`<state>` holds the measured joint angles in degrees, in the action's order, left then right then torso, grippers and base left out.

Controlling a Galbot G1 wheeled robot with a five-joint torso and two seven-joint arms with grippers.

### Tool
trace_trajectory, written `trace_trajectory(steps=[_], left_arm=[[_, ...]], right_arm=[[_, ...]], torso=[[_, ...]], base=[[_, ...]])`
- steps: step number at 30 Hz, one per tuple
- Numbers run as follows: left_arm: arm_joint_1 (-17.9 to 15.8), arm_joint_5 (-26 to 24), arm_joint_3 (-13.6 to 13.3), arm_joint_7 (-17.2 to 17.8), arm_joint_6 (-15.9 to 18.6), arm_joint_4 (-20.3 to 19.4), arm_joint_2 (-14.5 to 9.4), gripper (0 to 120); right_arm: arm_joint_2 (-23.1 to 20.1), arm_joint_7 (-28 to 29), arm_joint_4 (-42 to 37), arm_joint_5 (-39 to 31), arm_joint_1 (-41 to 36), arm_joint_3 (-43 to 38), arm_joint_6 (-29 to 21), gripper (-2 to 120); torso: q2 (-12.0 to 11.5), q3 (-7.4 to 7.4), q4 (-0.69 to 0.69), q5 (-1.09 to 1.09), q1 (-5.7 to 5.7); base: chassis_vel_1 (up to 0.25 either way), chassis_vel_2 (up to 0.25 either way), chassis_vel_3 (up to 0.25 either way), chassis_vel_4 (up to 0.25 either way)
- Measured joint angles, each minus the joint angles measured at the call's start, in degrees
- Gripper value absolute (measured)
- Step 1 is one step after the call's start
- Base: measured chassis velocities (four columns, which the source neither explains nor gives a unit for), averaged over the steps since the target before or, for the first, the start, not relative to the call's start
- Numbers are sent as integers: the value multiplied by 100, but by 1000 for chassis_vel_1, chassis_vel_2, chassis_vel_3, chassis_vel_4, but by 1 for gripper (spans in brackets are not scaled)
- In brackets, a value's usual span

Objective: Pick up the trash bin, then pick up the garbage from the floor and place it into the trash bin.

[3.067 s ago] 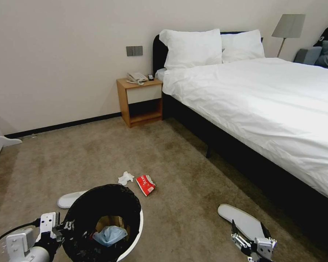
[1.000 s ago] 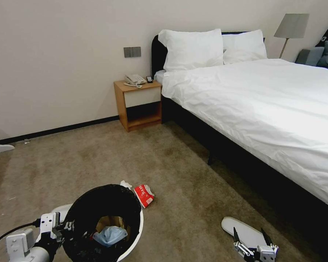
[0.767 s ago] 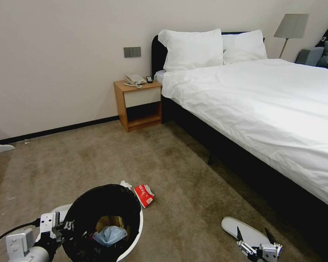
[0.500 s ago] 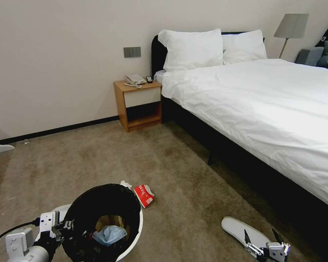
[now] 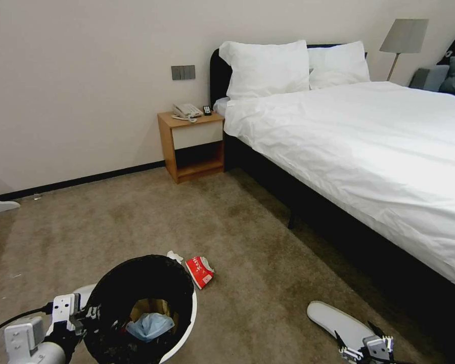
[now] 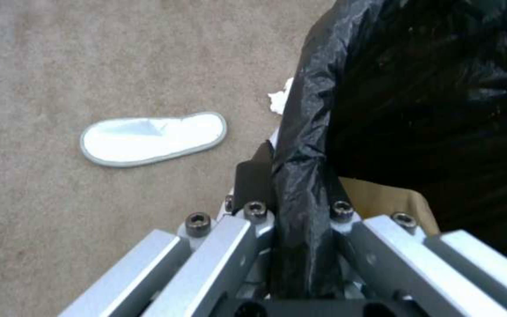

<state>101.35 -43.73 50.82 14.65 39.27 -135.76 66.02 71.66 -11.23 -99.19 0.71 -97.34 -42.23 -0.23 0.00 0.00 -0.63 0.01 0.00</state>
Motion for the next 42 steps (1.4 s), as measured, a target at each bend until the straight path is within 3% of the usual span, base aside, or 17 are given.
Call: trace_trajectory(steps=[14,42], left_arm=[[170,79,141,12,7,-168,124,3],[196,157,104,71,69,-254,162,3]], right_arm=[[-848,-82,859,316,769,646,-875,100],[-763,52,2120,827,1982,1483,-1142,100]], torso=[[-1,0,0,-1,0],[-1,0,-1,-2,0]], base=[[0,0,0,0],[0,0,0,0]])
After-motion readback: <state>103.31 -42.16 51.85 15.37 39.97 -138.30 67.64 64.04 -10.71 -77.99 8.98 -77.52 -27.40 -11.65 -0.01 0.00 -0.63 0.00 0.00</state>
